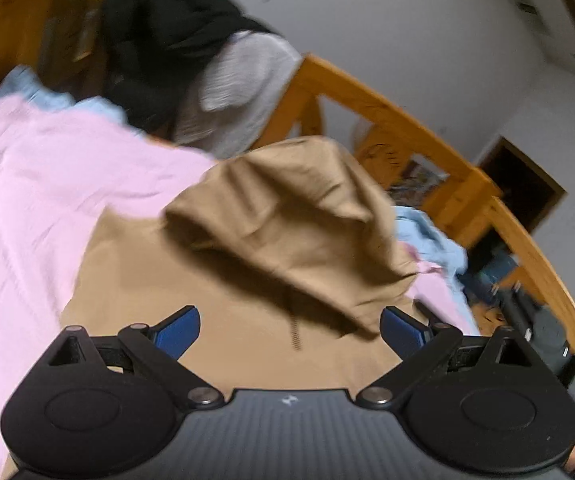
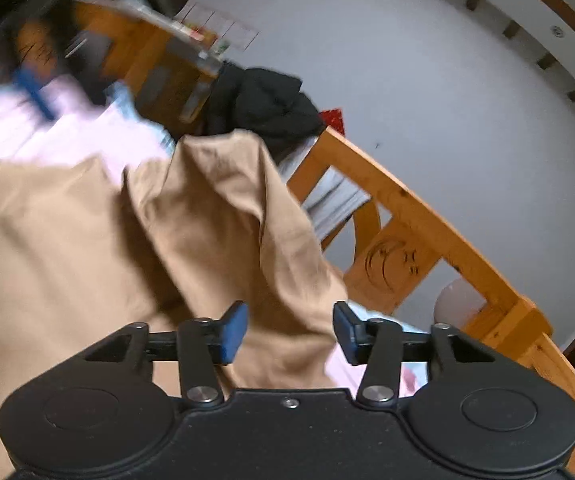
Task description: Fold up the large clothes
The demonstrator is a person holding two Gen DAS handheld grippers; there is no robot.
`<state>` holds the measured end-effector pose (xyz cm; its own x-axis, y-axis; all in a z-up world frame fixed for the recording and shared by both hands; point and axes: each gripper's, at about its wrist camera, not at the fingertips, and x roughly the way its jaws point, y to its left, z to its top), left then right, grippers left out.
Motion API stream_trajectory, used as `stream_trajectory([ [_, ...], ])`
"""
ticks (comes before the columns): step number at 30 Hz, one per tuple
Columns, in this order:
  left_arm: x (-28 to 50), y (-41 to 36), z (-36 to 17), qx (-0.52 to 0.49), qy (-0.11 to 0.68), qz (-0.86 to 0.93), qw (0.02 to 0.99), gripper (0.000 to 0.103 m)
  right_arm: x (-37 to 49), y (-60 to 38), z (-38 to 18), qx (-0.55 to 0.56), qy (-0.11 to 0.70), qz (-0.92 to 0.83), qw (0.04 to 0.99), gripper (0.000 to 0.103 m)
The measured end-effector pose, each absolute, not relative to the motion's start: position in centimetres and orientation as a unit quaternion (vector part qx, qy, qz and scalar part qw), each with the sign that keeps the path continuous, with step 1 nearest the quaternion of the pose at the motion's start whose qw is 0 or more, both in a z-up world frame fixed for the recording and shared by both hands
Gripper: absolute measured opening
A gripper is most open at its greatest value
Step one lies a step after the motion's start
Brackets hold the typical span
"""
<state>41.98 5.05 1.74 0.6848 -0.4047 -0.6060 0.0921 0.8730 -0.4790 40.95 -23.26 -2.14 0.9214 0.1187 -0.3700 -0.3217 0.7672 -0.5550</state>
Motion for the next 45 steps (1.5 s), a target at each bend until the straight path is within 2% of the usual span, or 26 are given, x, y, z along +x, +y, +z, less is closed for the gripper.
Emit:
stream_trajectory([
  [2,41.9,6.1,1.0,-0.218,0.382,-0.124,0.889,0.097,43.1,-22.2,-2.0,-0.319,0.152,0.117,0.928,0.056],
  [4,41.6,7.0,0.9,-0.214,0.384,-0.118,0.891,0.097,45.7,-21.3,-1.8,-0.317,0.154,0.120,0.928,0.065],
  [9,41.1,9.0,0.6,-0.208,0.389,-0.106,0.891,0.097,53.9,-20.9,-2.9,-0.275,0.224,0.093,0.930,0.066],
  [11,40.8,9.8,0.4,-0.217,0.392,-0.101,0.888,0.097,56.9,-21.5,-4.1,-0.254,0.269,0.069,0.927,0.061],
  [12,40.9,10.0,0.3,-0.221,0.394,-0.100,0.886,0.097,57.8,-21.8,-4.5,-0.243,0.280,0.062,0.927,0.053],
  [13,40.8,10.0,0.4,-0.224,0.396,-0.099,0.885,0.097,58.5,-22.0,-4.8,-0.232,0.286,0.057,0.928,0.024],
  [14,40.8,10.3,0.4,-0.230,0.396,-0.100,0.883,0.097,59.0,-22.4,-4.9,-0.216,0.293,0.057,0.929,0.007],
  [15,40.7,10.4,0.5,-0.237,0.393,-0.105,0.882,0.096,59.2,-22.7,-4.8,-0.196,0.295,0.056,0.933,0.001],
  [18,40.7,9.8,1.0,-0.249,0.369,-0.140,0.884,0.092,57.4,-23.8,-3.5,-0.134,0.260,0.072,0.954,0.000],
  [22,41.2,6.8,2.1,-0.205,0.350,-0.186,0.895,0.077,52.5,-25.6,-0.9,-0.106,0.210,0.138,0.962,0.000],
  [26,42.1,3.2,2.1,-0.186,0.341,-0.218,0.895,0.071,48.1,-28.0,2.4,-0.079,0.196,0.190,0.959,0.000],
  [30,43.5,-0.4,-0.3,-0.200,0.351,-0.230,0.885,0.061,44.0,-29.4,5.6,-0.067,0.193,0.224,0.953,0.000],
  [37,44.8,-4.2,-3.3,-0.196,0.338,-0.155,0.907,0.054,41.2,-30.8,9.0,-0.031,0.194,0.240,0.951,0.000],
  [40,44.9,-3.4,-3.5,-0.187,0.323,-0.109,0.922,0.054,40.6,-31.4,9.2,-0.037,0.197,0.240,0.950,0.000],
  [45,42.7,-0.2,-3.9,-0.151,0.344,-0.110,0.920,0.054,40.9,-32.8,7.8,-0.024,0.218,0.223,0.950,0.000],
])
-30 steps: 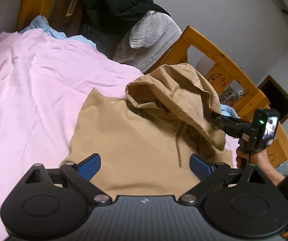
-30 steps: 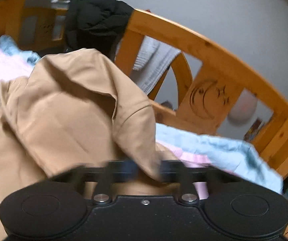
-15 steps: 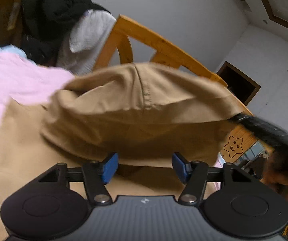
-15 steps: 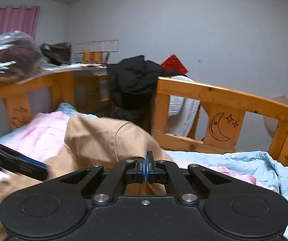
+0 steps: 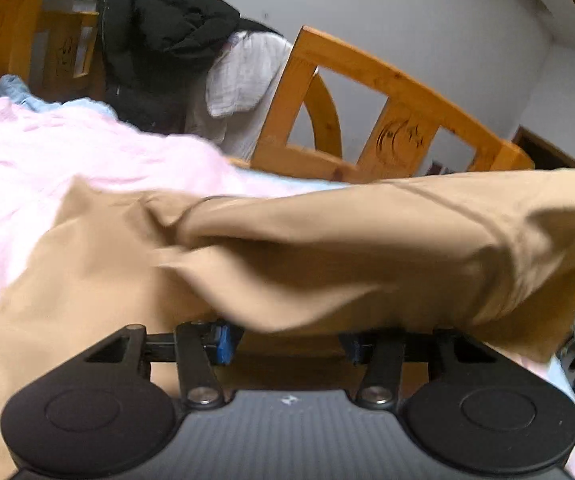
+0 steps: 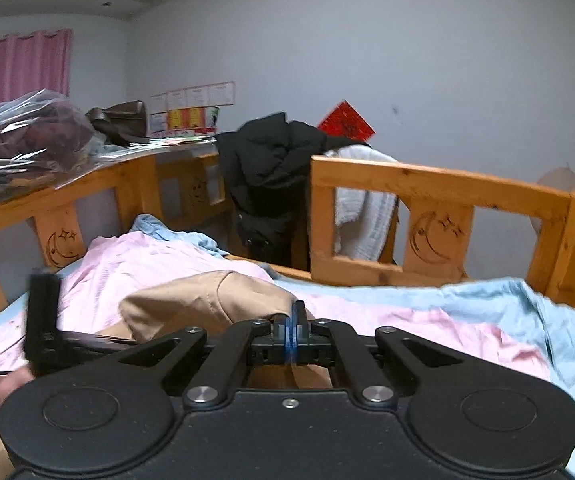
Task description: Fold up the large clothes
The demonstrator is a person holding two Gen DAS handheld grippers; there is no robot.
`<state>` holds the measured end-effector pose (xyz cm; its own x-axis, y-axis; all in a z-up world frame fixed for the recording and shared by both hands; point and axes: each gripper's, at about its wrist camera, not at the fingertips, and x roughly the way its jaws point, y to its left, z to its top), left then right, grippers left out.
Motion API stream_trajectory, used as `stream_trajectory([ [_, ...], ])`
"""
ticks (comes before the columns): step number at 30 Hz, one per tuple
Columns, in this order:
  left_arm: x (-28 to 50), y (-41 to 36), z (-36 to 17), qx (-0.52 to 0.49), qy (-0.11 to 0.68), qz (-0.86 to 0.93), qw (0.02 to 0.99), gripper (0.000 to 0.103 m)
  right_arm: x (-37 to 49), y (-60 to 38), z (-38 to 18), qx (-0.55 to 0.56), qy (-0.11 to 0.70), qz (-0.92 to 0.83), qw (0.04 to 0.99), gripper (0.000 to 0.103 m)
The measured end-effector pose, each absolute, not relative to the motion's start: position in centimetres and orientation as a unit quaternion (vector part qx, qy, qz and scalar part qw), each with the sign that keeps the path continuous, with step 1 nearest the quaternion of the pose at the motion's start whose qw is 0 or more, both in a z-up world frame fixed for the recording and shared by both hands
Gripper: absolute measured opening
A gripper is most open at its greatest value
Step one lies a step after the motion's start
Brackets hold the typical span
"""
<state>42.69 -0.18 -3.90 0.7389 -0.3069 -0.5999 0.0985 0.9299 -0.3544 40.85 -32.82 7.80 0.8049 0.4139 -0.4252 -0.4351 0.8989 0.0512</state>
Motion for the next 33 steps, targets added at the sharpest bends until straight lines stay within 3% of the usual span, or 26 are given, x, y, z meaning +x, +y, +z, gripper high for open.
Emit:
stream_trajectory([
  [5,41.0,4.2,-3.4,-0.257,0.371,-0.162,0.878,0.060,41.3,-33.2,7.3,-0.013,0.230,0.221,0.948,0.000],
  [7,40.6,5.0,-3.1,-0.292,0.376,-0.191,0.858,0.072,41.5,-32.9,7.4,-0.016,0.230,0.222,0.948,0.000],
  [19,42.8,6.2,-7.3,-0.534,0.360,-0.134,0.753,0.073,41.4,-32.4,7.4,-0.025,0.236,0.208,0.949,0.000],
  [26,42.8,7.2,-7.4,-0.576,0.347,-0.168,0.721,0.073,41.2,-33.1,6.9,-0.029,0.245,0.197,0.949,0.000],
  [33,42.5,7.3,-7.5,-0.591,0.349,-0.184,0.703,0.082,41.4,-33.3,6.7,-0.028,0.246,0.197,0.948,0.000],
])
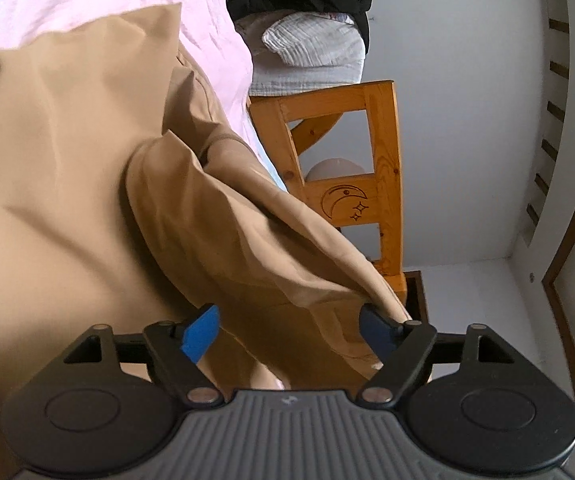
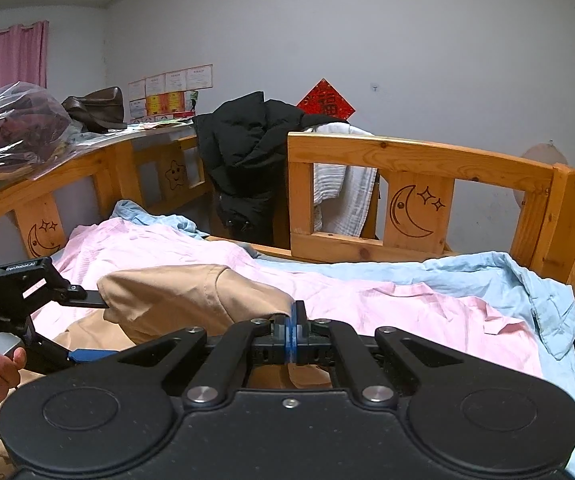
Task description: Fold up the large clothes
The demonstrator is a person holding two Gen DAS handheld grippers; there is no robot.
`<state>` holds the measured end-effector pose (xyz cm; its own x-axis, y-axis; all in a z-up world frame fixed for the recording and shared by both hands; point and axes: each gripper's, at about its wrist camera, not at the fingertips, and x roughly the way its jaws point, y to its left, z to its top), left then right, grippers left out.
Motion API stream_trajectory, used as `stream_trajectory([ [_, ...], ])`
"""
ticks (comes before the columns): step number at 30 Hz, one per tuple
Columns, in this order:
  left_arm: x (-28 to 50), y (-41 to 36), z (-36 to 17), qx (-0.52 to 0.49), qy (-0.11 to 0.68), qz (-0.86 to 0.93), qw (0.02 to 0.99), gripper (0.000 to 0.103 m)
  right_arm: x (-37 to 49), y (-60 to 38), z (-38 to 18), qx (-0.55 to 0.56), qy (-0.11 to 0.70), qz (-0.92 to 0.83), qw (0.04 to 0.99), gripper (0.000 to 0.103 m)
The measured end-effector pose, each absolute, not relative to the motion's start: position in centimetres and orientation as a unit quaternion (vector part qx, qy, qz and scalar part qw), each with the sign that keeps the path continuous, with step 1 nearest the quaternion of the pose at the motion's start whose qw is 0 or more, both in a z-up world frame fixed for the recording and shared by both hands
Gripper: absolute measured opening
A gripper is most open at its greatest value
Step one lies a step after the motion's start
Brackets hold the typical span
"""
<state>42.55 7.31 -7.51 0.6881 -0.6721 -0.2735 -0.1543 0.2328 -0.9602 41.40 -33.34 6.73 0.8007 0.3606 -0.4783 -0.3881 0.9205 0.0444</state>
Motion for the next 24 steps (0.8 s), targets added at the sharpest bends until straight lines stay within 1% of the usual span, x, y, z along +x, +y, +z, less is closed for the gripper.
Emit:
stream_trajectory([
  [1,42.6,7.2,-7.3,-0.596,0.347,-0.190,0.699,0.084,41.4,-33.3,6.7,-0.028,0.246,0.197,0.948,0.000],
  [6,43.2,6.7,-6.1,-0.595,0.336,-0.208,0.700,0.088,41.2,-33.4,6.3,-0.034,0.251,0.197,0.947,0.000],
  [10,44.0,6.4,-6.1,-0.619,0.325,-0.207,0.684,0.089,41.1,-33.5,5.9,-0.036,0.256,0.196,0.946,0.000],
  [13,44.2,5.9,-5.5,-0.613,0.323,-0.222,0.686,0.098,41.0,-33.4,5.7,-0.039,0.259,0.197,0.945,0.000],
  [15,44.5,5.6,-5.5,-0.610,0.329,-0.227,0.684,0.101,40.8,-33.3,5.8,-0.042,0.258,0.200,0.944,0.000],
  [21,45.0,4.4,-6.6,-0.623,0.349,-0.205,0.670,0.100,40.8,-33.3,5.9,-0.046,0.256,0.204,0.944,0.000],
  [23,45.3,4.0,-6.6,-0.627,0.356,-0.194,0.665,0.096,40.7,-33.2,5.9,-0.048,0.256,0.206,0.943,0.000],
  [24,45.2,3.8,-6.5,-0.626,0.354,-0.196,0.666,0.089,40.6,-33.2,5.9,-0.050,0.257,0.206,0.943,0.000],
])
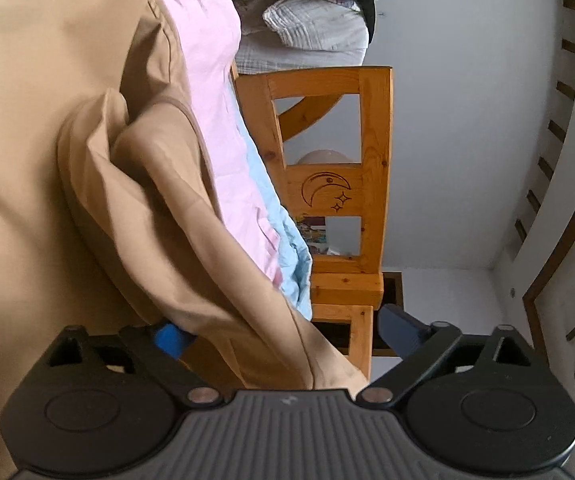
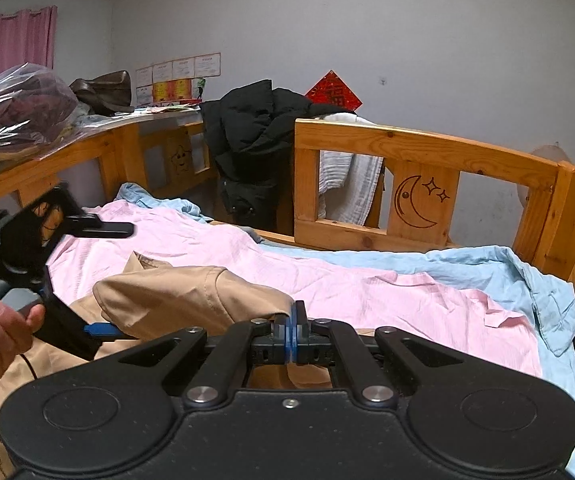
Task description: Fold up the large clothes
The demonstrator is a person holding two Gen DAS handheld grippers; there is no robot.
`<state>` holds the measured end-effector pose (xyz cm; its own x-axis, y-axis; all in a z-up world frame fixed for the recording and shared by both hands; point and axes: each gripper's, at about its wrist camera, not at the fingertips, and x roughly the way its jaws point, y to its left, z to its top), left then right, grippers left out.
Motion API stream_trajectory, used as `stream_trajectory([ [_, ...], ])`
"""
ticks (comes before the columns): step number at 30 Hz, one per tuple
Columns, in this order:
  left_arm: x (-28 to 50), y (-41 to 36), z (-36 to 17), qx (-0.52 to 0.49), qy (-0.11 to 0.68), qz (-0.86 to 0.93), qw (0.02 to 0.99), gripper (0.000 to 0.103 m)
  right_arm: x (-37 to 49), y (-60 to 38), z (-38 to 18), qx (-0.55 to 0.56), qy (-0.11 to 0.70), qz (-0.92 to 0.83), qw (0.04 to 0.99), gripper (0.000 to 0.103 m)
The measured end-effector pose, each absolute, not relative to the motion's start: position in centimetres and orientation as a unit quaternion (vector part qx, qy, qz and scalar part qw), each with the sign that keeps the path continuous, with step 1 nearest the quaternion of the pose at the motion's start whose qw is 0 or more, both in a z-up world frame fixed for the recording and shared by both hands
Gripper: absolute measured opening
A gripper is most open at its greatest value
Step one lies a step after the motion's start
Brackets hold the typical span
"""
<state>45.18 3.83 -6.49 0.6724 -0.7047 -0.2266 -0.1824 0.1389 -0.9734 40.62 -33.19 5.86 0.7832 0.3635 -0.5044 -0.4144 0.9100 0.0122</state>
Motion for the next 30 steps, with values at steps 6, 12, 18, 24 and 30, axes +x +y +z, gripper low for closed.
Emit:
stream_trajectory([
  [6,44.0,3.2,-3.2,-0.554,0.334,-0.221,0.729,0.057,40.6,-33.5,5.7,-0.054,0.264,0.201,0.942,0.000],
  [12,44.6,3.0,-2.0,-0.529,0.360,-0.170,0.749,0.010,40.3,-32.8,5.6,-0.062,0.268,0.208,0.939,0.000],
  [18,45.8,2.8,1.3,-0.511,0.360,-0.158,0.764,0.005,38.8,-30.9,5.6,-0.120,0.239,0.183,0.946,0.013],
  [24,47.0,2.6,3.0,-0.482,0.393,-0.161,0.766,0.005,30.6,-28.5,4.2,-0.189,0.098,0.199,0.957,0.016],
  [30,47.2,3.0,3.5,-0.444,0.396,-0.184,0.782,0.004,32.5,-22.5,-0.6,-0.184,0.148,0.233,0.943,0.010],
])
